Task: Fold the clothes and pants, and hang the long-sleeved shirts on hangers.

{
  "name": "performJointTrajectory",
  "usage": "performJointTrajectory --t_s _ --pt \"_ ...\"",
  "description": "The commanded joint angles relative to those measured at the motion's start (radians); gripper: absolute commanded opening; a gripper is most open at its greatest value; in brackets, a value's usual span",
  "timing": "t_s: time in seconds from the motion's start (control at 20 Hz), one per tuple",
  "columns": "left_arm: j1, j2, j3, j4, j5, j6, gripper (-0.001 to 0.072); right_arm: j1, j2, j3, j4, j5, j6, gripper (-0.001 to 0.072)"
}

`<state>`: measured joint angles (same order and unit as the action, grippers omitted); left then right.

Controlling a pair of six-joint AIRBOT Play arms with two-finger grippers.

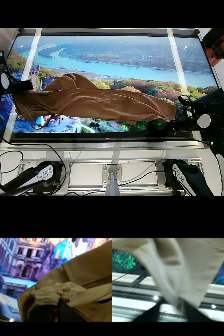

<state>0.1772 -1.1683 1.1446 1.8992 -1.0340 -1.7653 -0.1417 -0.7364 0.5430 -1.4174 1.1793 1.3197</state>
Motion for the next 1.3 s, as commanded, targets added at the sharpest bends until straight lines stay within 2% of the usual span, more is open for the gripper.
performJointTrajectory --t_s 0.0,0.05,0.2,0.25,0.45,0.55,0.7,0.85,0.9,0.95,1.05,1.15,1.25 --pt "0.001 -0.002 -0.028 0.000 0.008 0.002 0.0044 -0.001 0.016 -0.004 0.007 -0.048 -0.005 0.0558" --pt "0.001 -0.002 -0.028 0.000 0.008 0.002 0.0043 -0.001 0.016 0.013 -0.031 -0.100 0.001 0.0536" --pt "0.001 -0.002 -0.028 0.000 0.008 0.002 0.0044 -0.010 0.012 0.049 -0.234 -0.283 0.135 0.0407" --pt "0.001 -0.002 -0.028 0.000 0.008 0.002 0.0043 -0.039 0.001 0.055 -0.253 -0.334 0.140 0.0401" --pt "0.001 -0.002 -0.028 0.000 0.008 0.002 0.0044 -0.243 -0.102 0.058 -0.219 -0.467 0.193 0.0377" --pt "0.001 -0.002 -0.028 0.000 0.008 0.002 0.0044 -0.352 -0.187 0.068 -0.095 -0.475 0.204 0.0331" --pt "0.001 -0.002 -0.028 0.000 0.008 0.002 0.0044 -0.447 -0.342 0.139 0.126 -0.404 0.055 0.0328" --pt "0.001 -0.002 -0.028 0.000 0.009 0.002 0.0044 -0.476 -0.478 0.282 0.336 -0.225 -0.176 0.0306" --pt "0.001 -0.002 -0.028 0.000 0.009 0.002 0.0044 -0.478 -0.525 0.336 0.377 -0.161 -0.232 0.0268" --pt "0.001 -0.002 -0.028 0.000 0.008 0.002 0.0044 -0.478 -0.569 0.381 0.391 -0.118 -0.241 0.0233" --pt "0.001 -0.002 -0.028 0.000 0.008 0.002 0.0044 -0.477 -0.658 0.452 0.426 -0.069 -0.241 0.0234" --pt "0.001 -0.002 -0.028 0.000 0.008 0.002 0.0043 -0.470 -0.708 0.473 0.430 -0.154 -0.241 0.0280" --pt "0.001 -0.002 -0.028 0.000 0.008 0.002 0.0044 -0.470 -0.715 0.473 0.422 -0.253 -0.238 0.0272"
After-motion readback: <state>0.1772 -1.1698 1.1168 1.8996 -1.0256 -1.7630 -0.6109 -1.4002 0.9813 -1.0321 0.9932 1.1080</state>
